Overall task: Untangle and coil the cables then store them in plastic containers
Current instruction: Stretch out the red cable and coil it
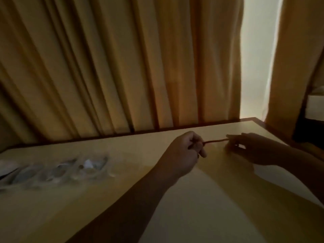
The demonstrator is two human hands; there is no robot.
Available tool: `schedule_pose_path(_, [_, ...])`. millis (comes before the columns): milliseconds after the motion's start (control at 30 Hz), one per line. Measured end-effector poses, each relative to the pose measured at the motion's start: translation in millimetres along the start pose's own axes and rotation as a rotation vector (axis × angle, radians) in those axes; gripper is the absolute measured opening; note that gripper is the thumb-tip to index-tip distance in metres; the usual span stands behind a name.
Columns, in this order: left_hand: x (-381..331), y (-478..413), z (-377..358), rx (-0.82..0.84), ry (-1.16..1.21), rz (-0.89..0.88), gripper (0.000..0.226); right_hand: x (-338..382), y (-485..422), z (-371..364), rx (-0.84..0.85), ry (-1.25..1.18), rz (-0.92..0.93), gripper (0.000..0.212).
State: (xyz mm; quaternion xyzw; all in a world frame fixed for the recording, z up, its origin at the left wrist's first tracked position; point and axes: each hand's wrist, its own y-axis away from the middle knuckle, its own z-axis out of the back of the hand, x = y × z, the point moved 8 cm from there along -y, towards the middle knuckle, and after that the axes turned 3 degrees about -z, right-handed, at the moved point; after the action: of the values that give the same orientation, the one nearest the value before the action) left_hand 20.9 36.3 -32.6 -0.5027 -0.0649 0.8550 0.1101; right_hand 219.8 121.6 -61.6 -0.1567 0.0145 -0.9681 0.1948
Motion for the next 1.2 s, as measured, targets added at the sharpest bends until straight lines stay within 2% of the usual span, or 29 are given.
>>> schedule_pose_path(67, [0.6, 25.7, 29.4, -0.060, -0.004, 0.026, 0.017, 20.4, 11.4, 10.7, -0.087, -0.261, 0.018, 0.047])
schedule_pose_path(133, [12.5, 55.1, 55.5, -0.082, -0.114, 0.074, 0.016, 55.9, 21.8, 9.6, -0.058, -0.442, 0.046, 0.063])
schedule_pose_path(200, [21.0, 83.6, 75.3, -0.113, -0.244, 0.089, 0.023, 96.8, 34.1, -6.8, 0.087, -0.479, 0.030, 0.058])
schedule_pose_path(300, [19.1, 118.8, 96.4, -0.205, -0.139, 0.061, 0.050, 161.2, 56.6, -29.6, 0.206, -0.395, 0.086, 0.050])
schedule_pose_path(367, [19.6, 136.6, 102.4, -0.211, -0.039, 0.066, 0.042, 195.3, 66.9, -36.0, 0.191, -0.425, 0.136, 0.050])
schedule_pose_path(433, [19.4, 149.5, 107.8, -0.211, -0.123, 0.024, 0.028, 218.8, 71.5, -40.6, 0.246, -0.605, 0.153, 0.048])
schedule_pose_path(500, [14.6, 159.1, 117.7, -0.246, -0.257, -0.076, 0.030, 232.1, 76.1, -47.2, 0.425, -0.865, 0.089, 0.044])
schedule_pose_path(600, [13.7, 165.3, 140.2, -0.344, -0.225, -0.127, 0.028, 258.3, 107.9, -71.3, 0.956, -1.215, -0.027, 0.042])
schedule_pose_path(633, [16.0, 165.4, 145.3, -0.366, -0.187, -0.130, 0.026, 274.2, 122.0, -75.2, 1.128, -1.357, 0.013, 0.039])
schedule_pose_path(667, [20.2, 164.8, 147.8, -0.375, -0.140, -0.120, 0.027, 288.3, 129.9, -74.9, 1.212, -1.515, 0.079, 0.037])
schedule_pose_path(700, [28.1, 164.3, 147.2, -0.368, -0.075, -0.088, 0.028, 300.9, 132.8, -70.9, 1.215, -1.676, 0.150, 0.036])
schedule_pose_path(733, [37.7, 165.4, 145.3, -0.350, -0.018, -0.037, 0.027, 311.7, 131.4, -66.2, 1.155, -1.805, 0.214, 0.035])
schedule_pose_path(767, [45.7, 168.2, 140.8, -0.316, 0.039, 0.010, 0.026, 319.1, 125.0, -62.7, 1.021, -1.896, 0.250, 0.034])
schedule_pose_path(833, [54.5, 182.2, 128.8, -0.218, 0.154, 0.097, 0.025, 318.2, 106.1, -53.7, 0.519, -1.861, 0.276, 0.034])
schedule_pose_path(867, [56.1, 192.8, 122.5, -0.148, 0.201, 0.153, 0.024, 312.1, 97.9, -44.9, 0.229, -1.696, 0.323, 0.034])
schedule_pose_path(933, [49.2, 214.5, 120.3, -0.027, 0.062, 0.179, 0.025, 312.9, 93.8, -18.0, -0.278, -1.098, 0.466, 0.029])
schedule_pose_path(967, [38.4, 224.7, 123.6, 0.004, -0.089, 0.142, 0.027, 323.0, 94.6, -12.9, -0.383, -0.786, 0.548, 0.029])
schedule_pose_path(1000, [26.4, 232.4, 132.4, -0.016, -0.222, 0.083, 0.029, 333.0, 93.4, -17.7, -0.362, -0.551, 0.602, 0.033])
schedule_pose_path(1033, [13.3, 237.3, 146.7, -0.079, -0.305, 0.026, 0.030, 339.6, 91.7, -27.4, -0.235, -0.433, 0.616, 0.035])
schedule_pose_path(1067, [0.0, 240.8, 163.1, -0.163, -0.374, -0.033, 0.028, 341.9, 93.5, -39.4, -0.049, -0.443, 0.611, 0.034])
schedule_pose_path(1133, [-21.0, 242.8, 193.8, -0.327, -0.443, -0.162, 0.015, 349.7, 116.1, -64.6, 0.501, -0.871, 0.587, 0.041])
schedule_pose_path(1167, [-25.2, 239.7, 204.1, -0.382, -0.417, -0.217, 0.011, 359.4, 134.8, -71.1, 0.812, -1.164, 0.573, 0.045])
schedule_pose_path(1200, [-21.1, 233.1, 209.6, -0.418, -0.353, -0.240, 0.013, 371.0, 152.3, -69.2, 1.053, -1.423, 0.593, 0.043])
